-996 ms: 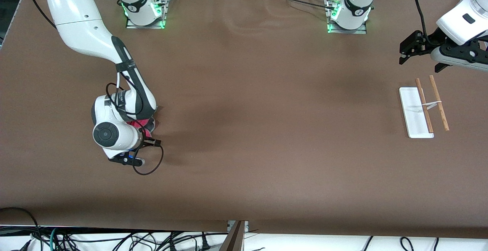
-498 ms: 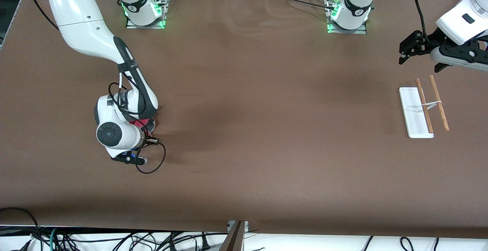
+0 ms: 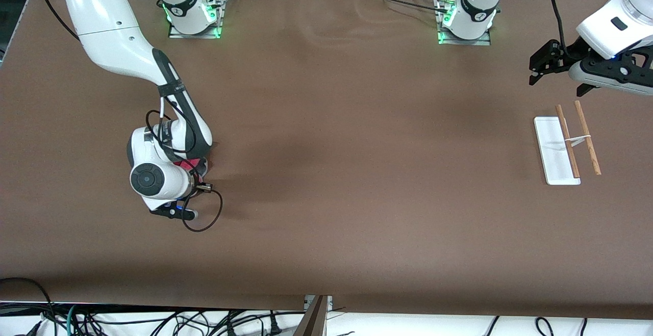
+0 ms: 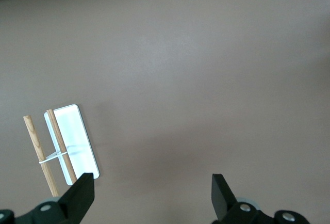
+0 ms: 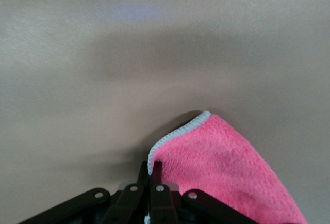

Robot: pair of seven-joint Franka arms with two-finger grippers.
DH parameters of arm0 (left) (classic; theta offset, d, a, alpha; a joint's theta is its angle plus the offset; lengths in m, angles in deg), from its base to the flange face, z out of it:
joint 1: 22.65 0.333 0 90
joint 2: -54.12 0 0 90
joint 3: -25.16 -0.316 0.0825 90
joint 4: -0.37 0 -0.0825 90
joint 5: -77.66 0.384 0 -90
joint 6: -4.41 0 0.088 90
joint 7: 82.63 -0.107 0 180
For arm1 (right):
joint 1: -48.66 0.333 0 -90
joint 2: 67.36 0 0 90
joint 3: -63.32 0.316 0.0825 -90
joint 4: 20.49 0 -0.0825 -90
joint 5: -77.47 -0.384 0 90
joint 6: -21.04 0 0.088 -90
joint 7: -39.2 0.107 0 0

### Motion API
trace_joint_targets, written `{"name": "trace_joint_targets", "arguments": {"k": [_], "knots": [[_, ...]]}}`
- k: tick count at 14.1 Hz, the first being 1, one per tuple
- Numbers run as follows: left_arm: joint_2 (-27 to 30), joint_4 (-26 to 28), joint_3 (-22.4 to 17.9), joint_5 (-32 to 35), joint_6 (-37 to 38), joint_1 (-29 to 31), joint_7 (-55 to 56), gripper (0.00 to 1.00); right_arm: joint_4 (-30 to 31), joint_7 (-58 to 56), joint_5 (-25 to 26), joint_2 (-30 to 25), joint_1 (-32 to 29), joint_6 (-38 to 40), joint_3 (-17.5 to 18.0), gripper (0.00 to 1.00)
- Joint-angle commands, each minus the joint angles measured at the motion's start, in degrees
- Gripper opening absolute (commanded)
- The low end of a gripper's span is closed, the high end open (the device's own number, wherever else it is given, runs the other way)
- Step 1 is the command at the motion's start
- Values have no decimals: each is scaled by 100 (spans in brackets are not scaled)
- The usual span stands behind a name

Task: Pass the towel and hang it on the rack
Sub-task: 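Close the right gripper on the pink towel's edge, then lift the towel with the right gripper toward the table's middle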

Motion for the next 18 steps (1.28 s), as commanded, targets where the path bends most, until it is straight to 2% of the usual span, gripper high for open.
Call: {"name": "trace_joint_targets", "arguments": {"k": [1,4,8,11,16,18], "knots": [[-17,-128,33,0,267,20,39,100,-211,-22,83,-335,62,561,97,0],[-43,-120,42,9,259,11,215,100,-450,-22,83,-765,325,1141,211,0],[-52,-111,42,0,320,20,215,100,-502,13,39,-1310,922,1354,351,0],[-52,-111,42,0,321,20,215,100,-1283,31,21,-1311,1406,1696,483,0],[-69,-111,33,0,303,20,215,100,-1821,145,30,-1259,1627,1347,1141,0],[-69,-119,33,0,303,20,215,100,-1830,338,39,-1241,1845,969,1204,0]]}}
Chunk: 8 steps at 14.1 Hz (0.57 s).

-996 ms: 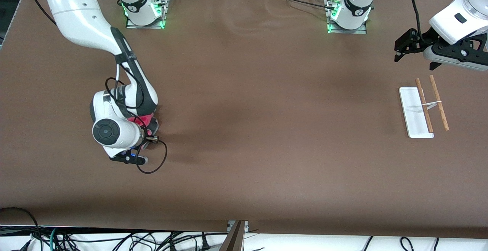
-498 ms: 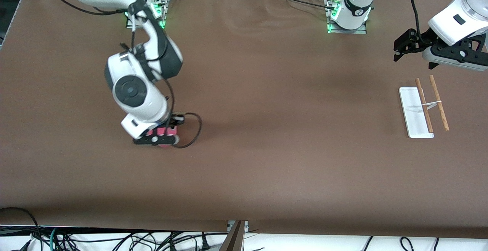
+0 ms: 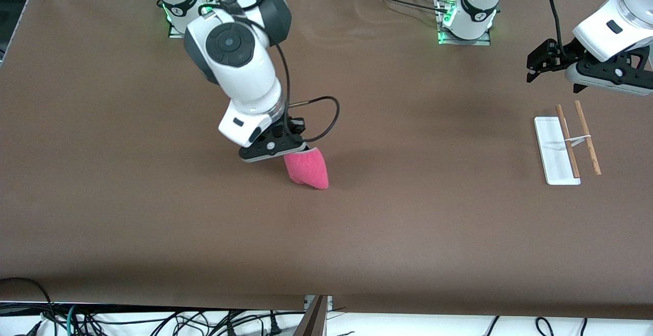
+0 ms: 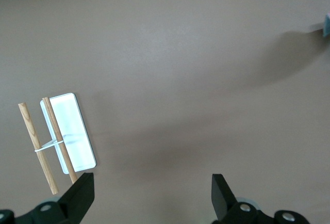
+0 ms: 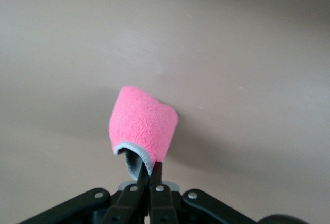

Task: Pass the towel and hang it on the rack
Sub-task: 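Lift the towel with the right gripper toward the table's middle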

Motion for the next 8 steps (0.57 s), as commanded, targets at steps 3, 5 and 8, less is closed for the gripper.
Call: {"name": "trace_joint_targets", "arguments": {"k": [3,5,8], "knots": [[-48,-110,18,0,108,18,75,100,-188,205,49,192,566,-729,80,0],[-48,-110,18,0,108,18,75,100,-196,205,49,218,716,-853,80,0],[-39,-119,18,0,117,18,75,100,-231,415,50,192,866,-757,80,0]]}}
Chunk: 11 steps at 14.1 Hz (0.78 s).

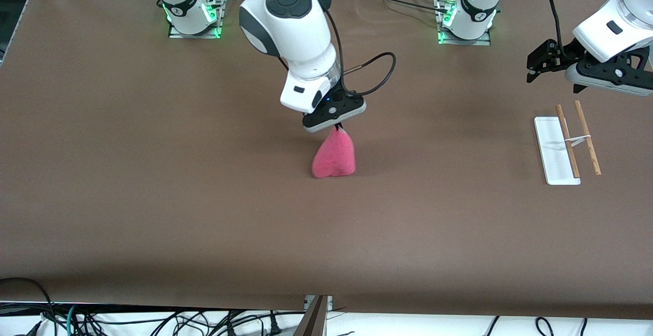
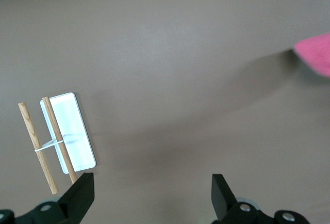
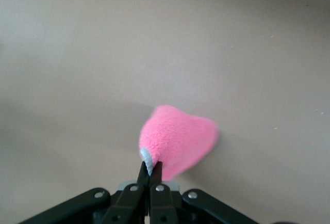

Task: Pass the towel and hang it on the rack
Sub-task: 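Lift the towel with the right gripper toward the table's middle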

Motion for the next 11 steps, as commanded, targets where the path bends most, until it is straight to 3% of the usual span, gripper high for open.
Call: {"name": "trace_joint_targets", "arguments": {"k": [1,11], "knots": [[-42,-110,21,0,108,17,68,100,-211,211,41,55,54,91,13,0],[-33,-119,12,0,99,69,68,100,-220,299,32,-86,54,575,101,0]]}}
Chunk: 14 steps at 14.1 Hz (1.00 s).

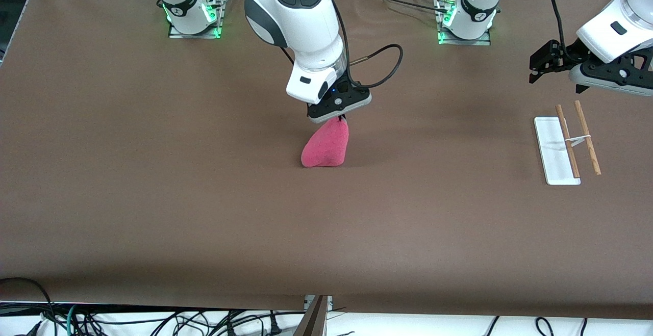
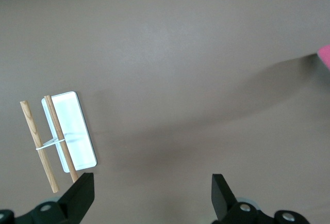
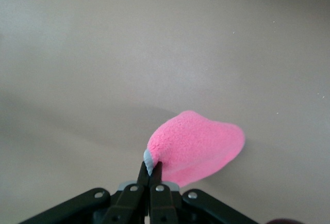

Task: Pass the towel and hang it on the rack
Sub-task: 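Hold the towel with the right gripper while the left gripper approaches it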

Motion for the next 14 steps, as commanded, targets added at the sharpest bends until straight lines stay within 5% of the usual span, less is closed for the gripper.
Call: {"name": "trace_joint_targets", "arguments": {"k": [1,10,14], "knots": [[-42,-128,36,-26,73,42,-24,100,-70,129,32,-58,13,156,100,0],[-601,-505,247,-36,-15,-37,-17,100,-70,129,23,-128,4,200,197,0],[-990,373,256,-18,-903,-231,-86,100,-70,138,23,-128,22,226,206,0]]}}
